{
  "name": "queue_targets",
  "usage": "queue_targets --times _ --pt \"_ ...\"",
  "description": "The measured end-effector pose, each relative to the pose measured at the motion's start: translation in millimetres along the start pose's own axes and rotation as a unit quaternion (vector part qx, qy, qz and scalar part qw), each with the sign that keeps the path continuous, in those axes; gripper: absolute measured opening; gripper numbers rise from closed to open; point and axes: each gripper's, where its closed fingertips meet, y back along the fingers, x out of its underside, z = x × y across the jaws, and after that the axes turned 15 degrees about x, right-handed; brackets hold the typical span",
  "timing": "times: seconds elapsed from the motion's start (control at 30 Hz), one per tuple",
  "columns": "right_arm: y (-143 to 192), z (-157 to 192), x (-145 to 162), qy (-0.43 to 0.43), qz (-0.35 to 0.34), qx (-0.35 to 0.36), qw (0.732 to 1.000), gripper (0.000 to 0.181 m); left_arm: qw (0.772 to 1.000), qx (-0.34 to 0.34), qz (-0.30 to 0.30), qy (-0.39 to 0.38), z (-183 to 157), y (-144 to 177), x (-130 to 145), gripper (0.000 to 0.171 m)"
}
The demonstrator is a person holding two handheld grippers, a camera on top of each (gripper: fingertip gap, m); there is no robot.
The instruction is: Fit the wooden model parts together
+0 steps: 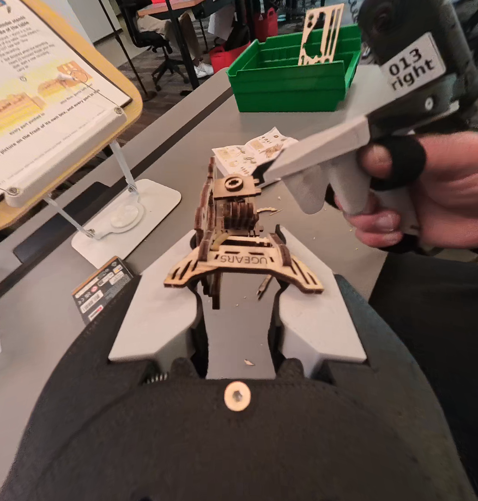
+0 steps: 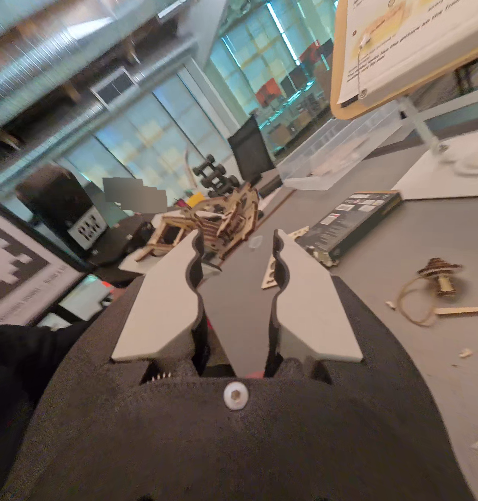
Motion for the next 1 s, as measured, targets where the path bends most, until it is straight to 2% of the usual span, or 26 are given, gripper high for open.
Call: queue_targets --times 0.13,0.23,0.3,0.37,0.6,0.67,0.7,0.73,1.0 --pt "-3.6 0.6 5.8 -0.081 0.029 -0.038 0.996 0.045 0.999 -0.018 0.014 -0.035 -1.4 -5.3 1.5 0.052" --pt "-3.8 -4.6 4.5 -0.131 0.021 -0.052 0.99 0.036 0.998 -0.023 0.015 -0.051 -2.5 -8.8 0.3 0.052" --pt "-3.9 -7.3 3.9 -0.136 0.021 -0.056 0.989 0.033 0.997 -0.029 0.026 -0.063 -2.6 -11.8 3.3 0.052" --pt "-4.3 -9.4 5.2 -0.142 0.023 -0.057 0.988 0.022 0.997 -0.03 0.024 -0.067 -3.6 -14.0 3.5 0.052" --pt "-4.8 -12.6 1.6 -0.137 0.009 -0.062 0.989 0.019 0.998 -0.025 0.015 -0.057 0.2 -18.3 2.4 0.052" --pt "-6.4 -12.2 6.1 -0.153 0.024 -0.074 0.985 0.027 0.997 -0.03 0.022 -0.066 1.3 -19.7 4.5 0.052" --pt "-7.3 -11.9 8.2 -0.16 0.031 -0.08 0.983 0.027 0.997 -0.029 0.022 -0.066 1.1 -20.7 5.0 0.052" --pt "-7.9 -13.9 8.5 -0.161 0.029 -0.076 0.984 0.017 0.997 -0.027 0.022 -0.063 1.1 -21.6 5.7 0.052" --pt "-7.9 -19.0 7.6 -0.169 0.027 -0.078 0.982 0.014 0.997 -0.022 0.03 -0.067 3.8 -27.3 10.2 0.052"
